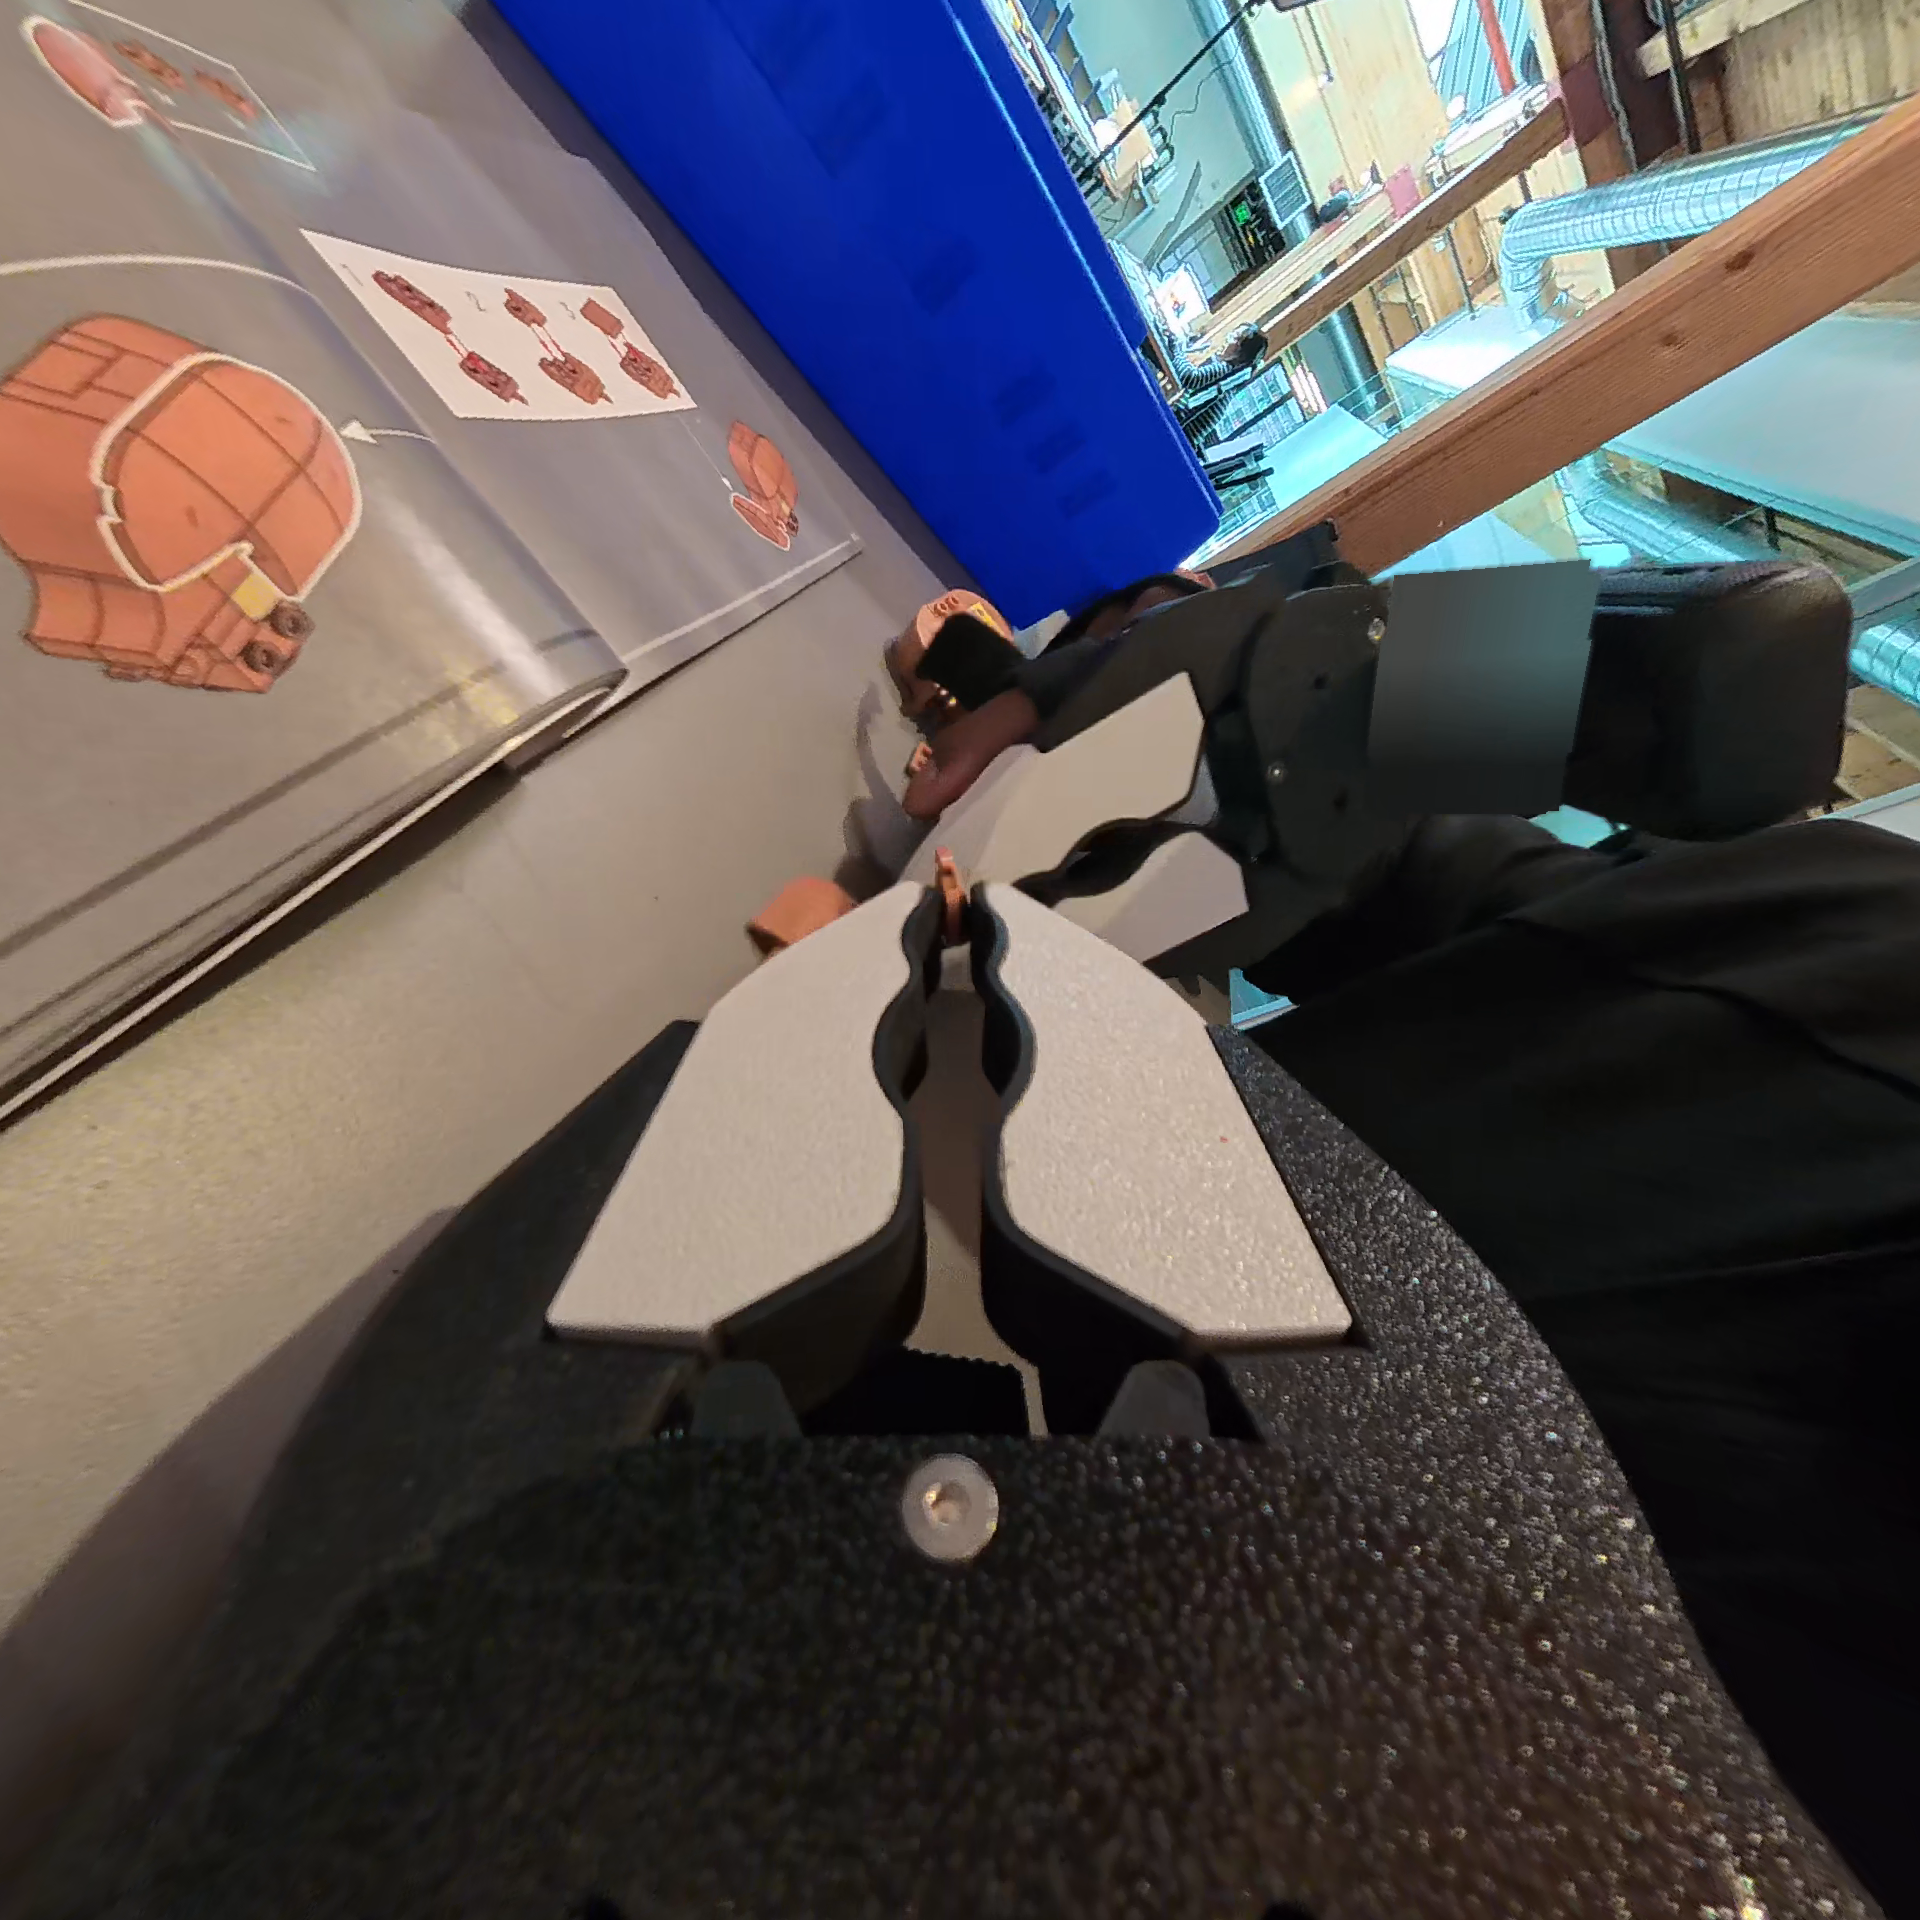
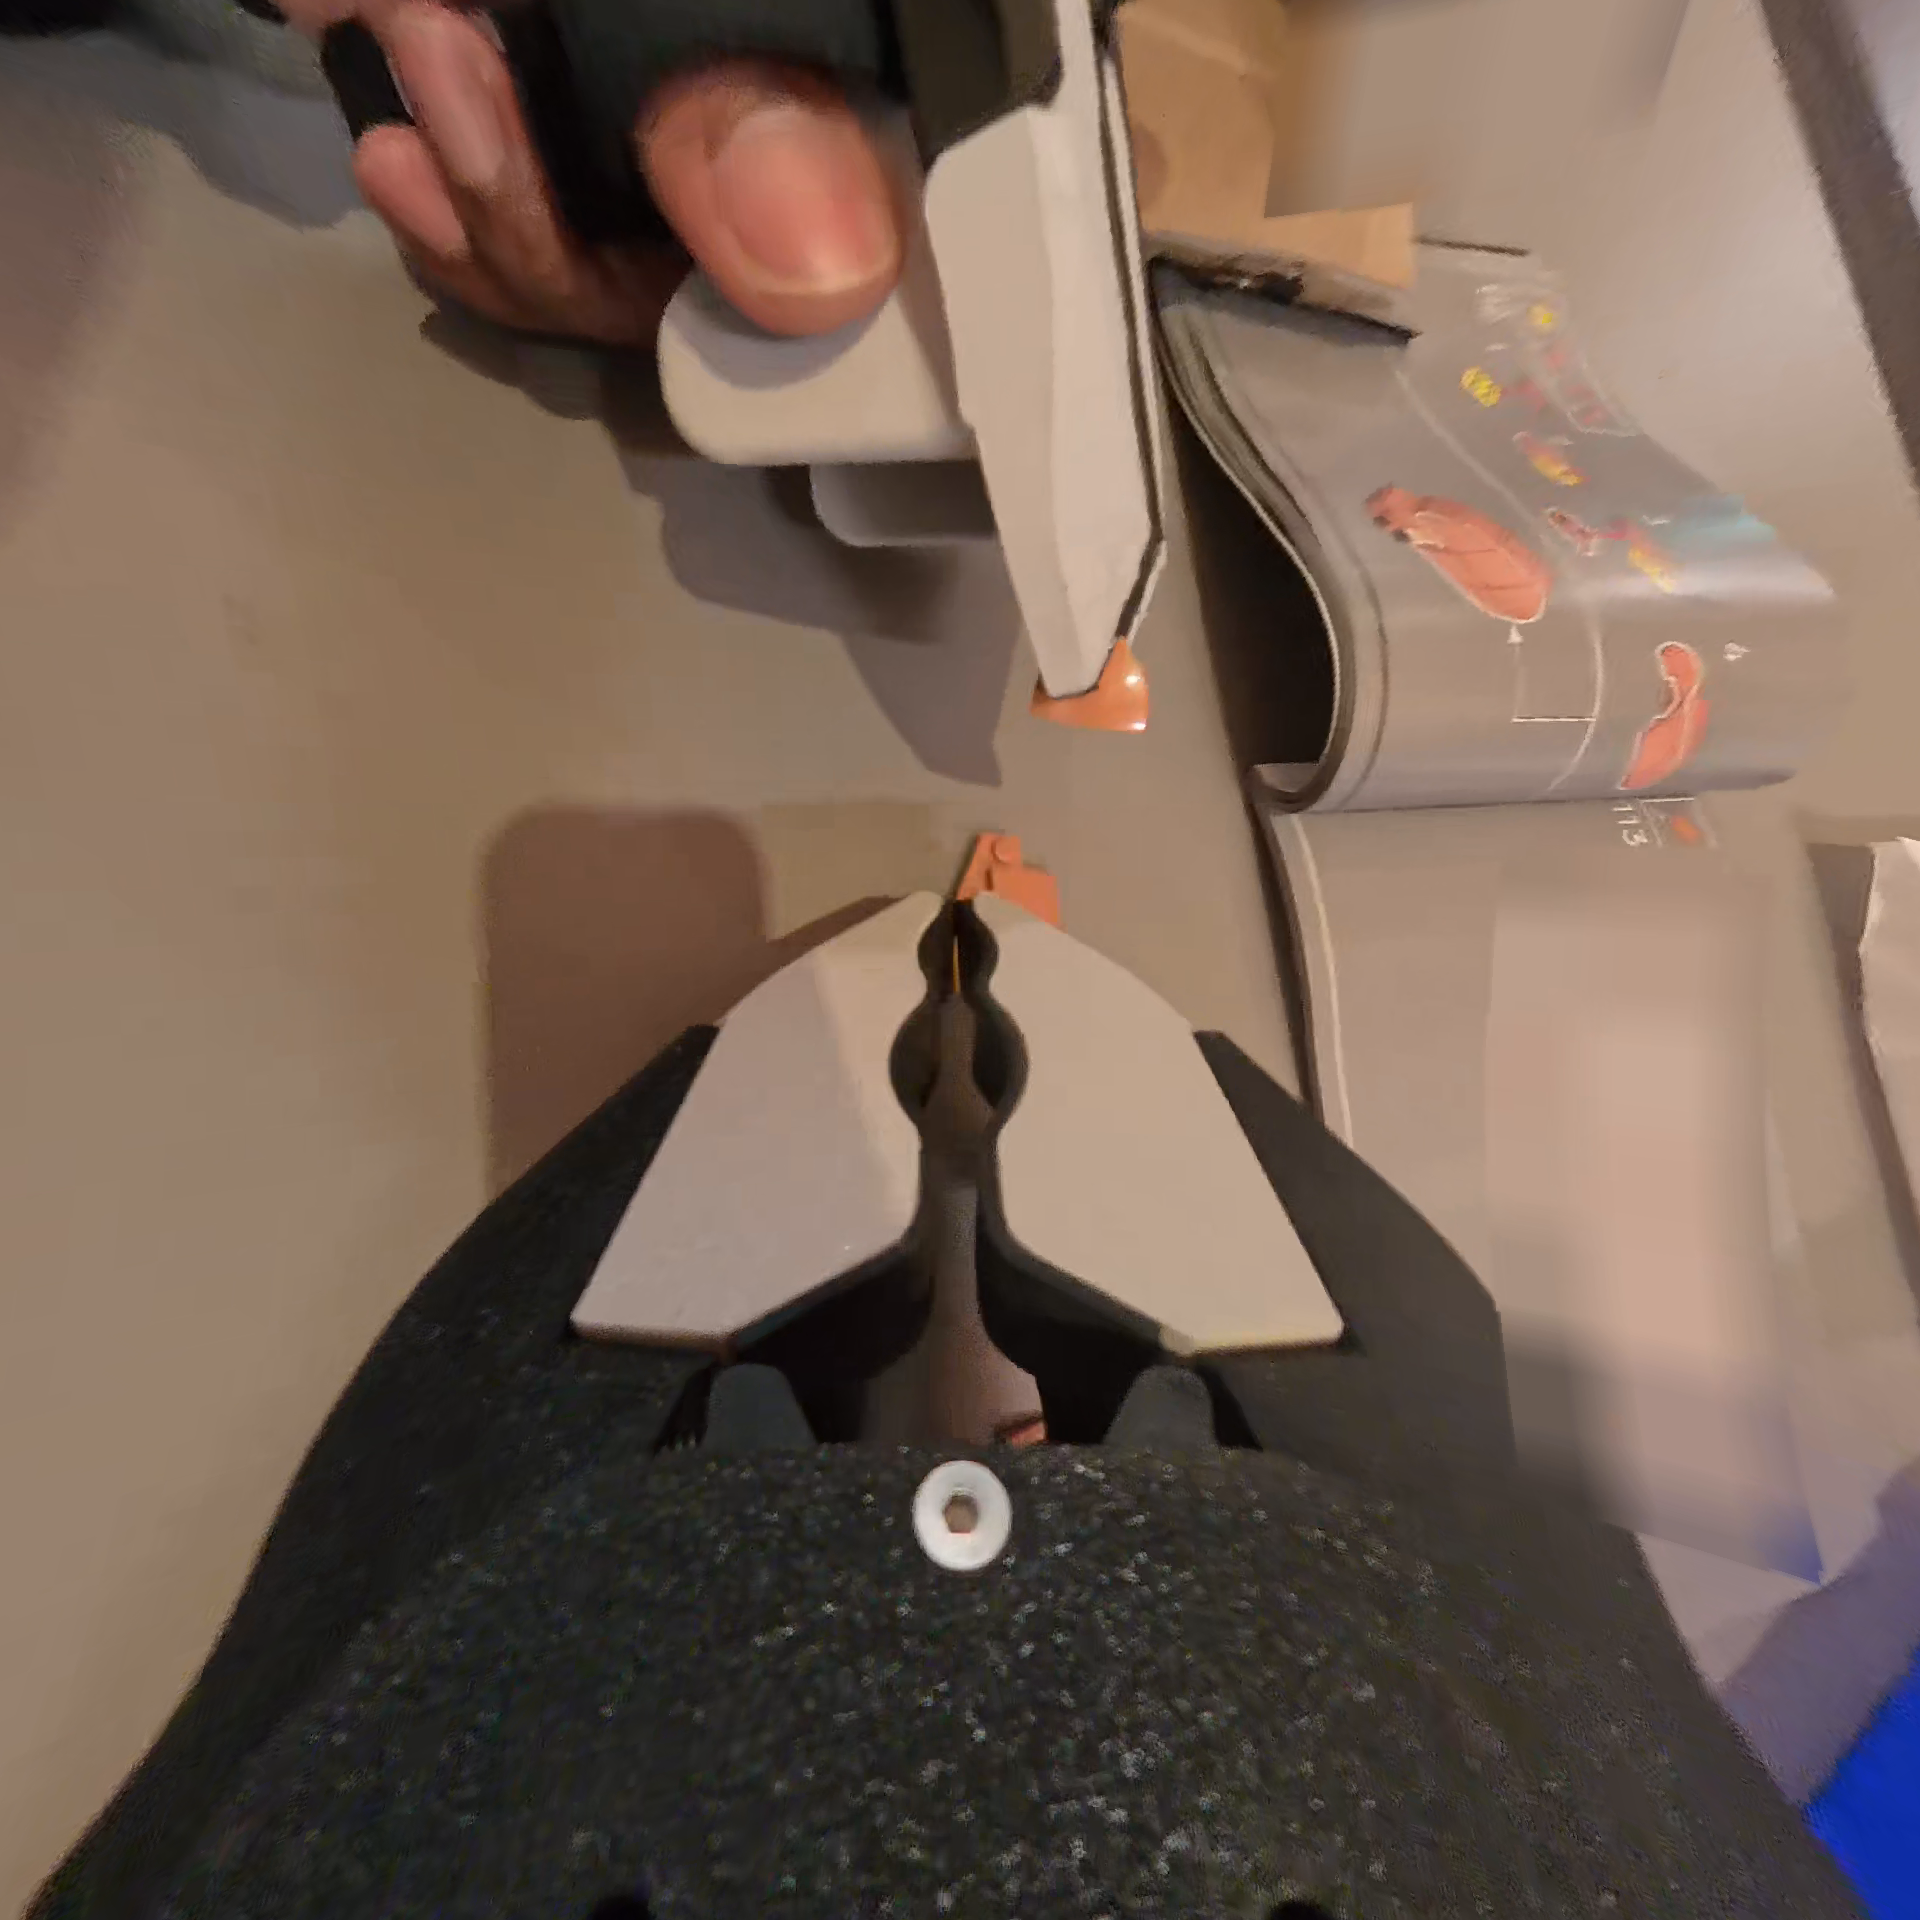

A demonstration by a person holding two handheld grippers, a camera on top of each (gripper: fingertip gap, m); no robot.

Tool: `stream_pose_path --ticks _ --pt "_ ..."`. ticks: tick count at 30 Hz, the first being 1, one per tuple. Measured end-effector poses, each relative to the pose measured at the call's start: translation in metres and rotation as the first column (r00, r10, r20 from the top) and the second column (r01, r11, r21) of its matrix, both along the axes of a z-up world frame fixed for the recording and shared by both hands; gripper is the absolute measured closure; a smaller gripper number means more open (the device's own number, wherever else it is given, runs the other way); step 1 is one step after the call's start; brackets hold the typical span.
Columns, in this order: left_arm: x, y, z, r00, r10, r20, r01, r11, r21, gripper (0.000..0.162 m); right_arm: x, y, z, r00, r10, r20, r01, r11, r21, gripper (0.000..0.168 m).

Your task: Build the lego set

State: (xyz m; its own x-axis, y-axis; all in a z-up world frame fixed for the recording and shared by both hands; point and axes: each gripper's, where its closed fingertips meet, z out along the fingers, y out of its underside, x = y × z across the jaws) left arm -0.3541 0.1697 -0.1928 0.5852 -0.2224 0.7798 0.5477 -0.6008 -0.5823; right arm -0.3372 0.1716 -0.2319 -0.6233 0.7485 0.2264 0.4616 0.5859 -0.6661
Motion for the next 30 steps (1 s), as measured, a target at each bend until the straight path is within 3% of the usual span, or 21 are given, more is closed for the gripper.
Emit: stream_pose_path --ticks 7,13,21,30 --pt "0.001 0.002 -0.007 0.999 0.008 -0.039 -0.009 1.000 -0.024 0.158 0.001 0.011 -0.002 0.999 -0.045 0.013 0.045 0.999 -0.006 0.146" --pt "0.001 0.002 -0.005 1.000 0.011 -0.017 -0.011 1.000 -0.020 0.158 -0.010 0.018 -0.014 0.980 -0.079 0.181 0.097 0.991 -0.093 0.130" --pt "0.001 0.003 -0.007 1.000 0.015 -0.004 -0.015 0.999 -0.028 0.157 -0.009 0.012 -0.014 0.978 -0.069 0.198 0.089 0.992 -0.091 0.144" --pt "0.000 0.005 -0.006 0.999 0.030 0.012 -0.030 0.999 -0.021 0.157 -0.011 0.014 0.011 0.996 -0.088 -0.030 0.085 0.993 -0.085 0.144"
